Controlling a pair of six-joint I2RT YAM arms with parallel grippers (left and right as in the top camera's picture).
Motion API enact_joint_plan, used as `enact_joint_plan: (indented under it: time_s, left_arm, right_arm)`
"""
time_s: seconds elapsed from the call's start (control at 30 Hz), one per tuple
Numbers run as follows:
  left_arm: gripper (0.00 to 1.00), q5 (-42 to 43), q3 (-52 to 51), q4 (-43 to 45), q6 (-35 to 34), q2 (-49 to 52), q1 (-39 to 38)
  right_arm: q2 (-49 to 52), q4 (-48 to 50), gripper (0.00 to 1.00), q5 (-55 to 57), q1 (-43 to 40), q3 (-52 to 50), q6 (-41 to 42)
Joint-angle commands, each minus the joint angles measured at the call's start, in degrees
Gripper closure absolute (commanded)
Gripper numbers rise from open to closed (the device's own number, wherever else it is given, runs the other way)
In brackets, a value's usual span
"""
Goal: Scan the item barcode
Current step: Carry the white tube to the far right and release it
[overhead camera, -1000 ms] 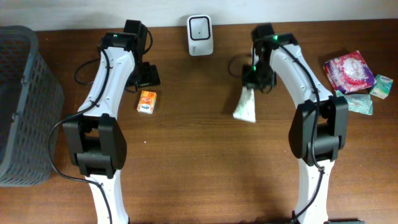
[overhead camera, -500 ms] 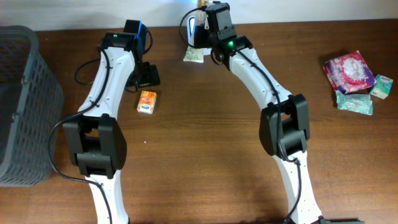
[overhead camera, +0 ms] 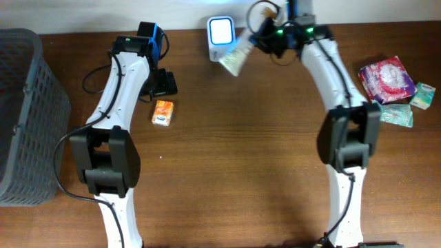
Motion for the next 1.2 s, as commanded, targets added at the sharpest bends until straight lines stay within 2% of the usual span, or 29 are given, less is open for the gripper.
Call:
enact_joint_plan:
  time_s: [0.0,0.13,0.27,0.4,0.47,0.53,0.57,0.6,0.63,0.7,0.77,0.8,0.87,0.9,0.97,1.1,1.17]
  left_arm:
    - [0.01,-0.5,0.7,0.0,0.0,-0.2,-0.2]
    - [0.01,-0.5,0.7,0.0,0.0,-0.2,-0.2]
    - [0.01,-0.5,0.7,0.0,0.0,-0.2,-0.2]
    - [0.01,-0.5,0.7,0.0,0.0,-0.2,-0.2]
    - [0.01,-0.5,0.7,0.0,0.0,-0.2,-0.2]
    - [0.01,-0.5,0.7,0.0,0.0,-0.2,-0.2]
    - [0.01,-0.6,0.7,0.0,0.0,-0.2,-0.2]
    - [0.01,-0.5,0.7,0.0,0.0,-0.2,-0.2]
    - [0.01,-0.5,0.7,0.0,0.0,-0.2,-0.2]
    - [0.01,-0.5,0.7,0.0,0.0,-0.2,-0.2]
    - [0.01,-0.5,0.7,0.0,0.0,-0.2,-0.2]
    - [0.01,-0.5,0.7,0.0,0.0,-0.2,-0.2]
    - [0.01,-0.5,0.7,0.0,0.0,-0.2,-0.2]
    - [0.01,-0.5,0.7,0.0,0.0,-0.2,-0.2]
    - [0.01,-0.5,0.7,0.0,0.0,-0.2,-0.2]
    - [0.01,-0.5,0.7,0.0,0.0,-0.2,-0.2]
    - [0.01,-0.5,0.7,0.0,0.0,-0.2,-0.2]
  right_arm:
    - [-9.5,-12.1,0.96,12.1,-9.8,1.6,-0.7]
    - [-9.4,-30.6,0.96,21.0,-26.7,1.4,-0.6]
    - [-9.3,-35.5,0.88,29.4,-40.1,0.3,-0.7]
    - [-9.3,-34.6,0.89,30.6,-46.2,-5.5,-0.7]
    - [-9.3,-34.3,0.89,30.6,-46.4,-7.0,-1.6]
    - [-9.4,-34.4,0.92,28.4,-46.1,-7.0,-7.4]
    - [-9.4,-34.9,0.9,21.4,-46.2,-7.0,-13.2]
    - [-9.5,-37.2,0.85,14.0,-46.2,-7.0,-15.7]
    - [-10.3,-41.2,0.85,10.9,-46.2,-7.0,-16.8]
    - [-12.5,-43.5,0.84,11.2,-45.7,-7.0,-20.3]
    - [-16.7,-46.8,0.78,11.2,-44.6,-7.0,-25.1]
    - [-19.1,-49.0,0.66,11.2,-43.8,-7.0,-27.2]
    - [-23.3,-51.4,0.63,11.1,-40.9,-7.0,-28.8]
    - [-25.3,-51.4,0.59,11.2,-37.7,-7.0,-29.4]
    - [-25.4,-51.0,0.01,12.6,-30.4,-7.2,-29.4]
    - [-25.2,-45.9,0.01,13.6,-16.8,-10.3,-29.4]
    - [-25.2,-45.7,0.01,13.6,-13.2,-10.3,-29.4]
